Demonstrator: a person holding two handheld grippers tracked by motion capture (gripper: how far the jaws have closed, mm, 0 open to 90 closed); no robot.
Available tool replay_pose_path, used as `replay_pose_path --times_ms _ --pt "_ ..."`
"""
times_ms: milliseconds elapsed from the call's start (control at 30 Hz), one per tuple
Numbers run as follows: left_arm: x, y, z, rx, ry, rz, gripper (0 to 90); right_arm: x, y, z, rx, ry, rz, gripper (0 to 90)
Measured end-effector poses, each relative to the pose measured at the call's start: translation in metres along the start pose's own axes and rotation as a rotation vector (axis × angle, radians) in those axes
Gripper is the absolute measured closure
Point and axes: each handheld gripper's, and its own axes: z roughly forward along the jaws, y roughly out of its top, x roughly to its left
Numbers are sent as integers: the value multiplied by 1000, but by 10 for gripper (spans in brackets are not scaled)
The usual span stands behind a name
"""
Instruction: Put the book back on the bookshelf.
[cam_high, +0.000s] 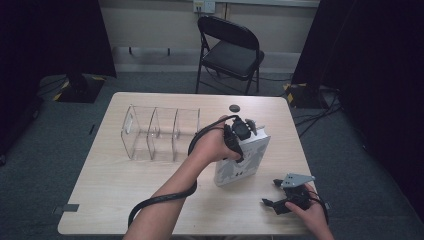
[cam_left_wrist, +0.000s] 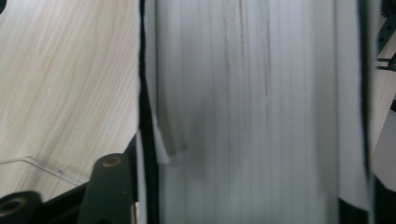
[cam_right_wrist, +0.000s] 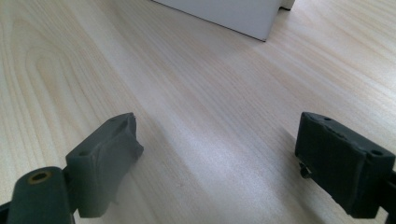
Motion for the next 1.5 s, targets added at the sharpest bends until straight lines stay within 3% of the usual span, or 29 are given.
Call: replay_pose_path --times_ms 167,267,633,867,1067,1400,1500 --pt "-1 -1 -4 -23 -23 -34 506 0 0 0 0 2 -1 119" --pt "-3 -1 -4 -24 -15 -62 511 -1 0 0 0 4 -4 119" --pt "-8 -2 -8 -6 2 -82 523 -2 0 0 0 10 -9 119" --pt "-10 -5 -12 5 -2 -123 526 -2 0 0 0 10 -9 119" --pt "-8 -13 -19 25 -6 -148 527 -2 0 0 0 10 -9 119" --pt "-5 -30 -27 15 8 -213 528 -2 0 0 1 10 -10 119" --pt "-8 -34 -25 15 15 -195 527 -2 0 0 1 9 -10 119"
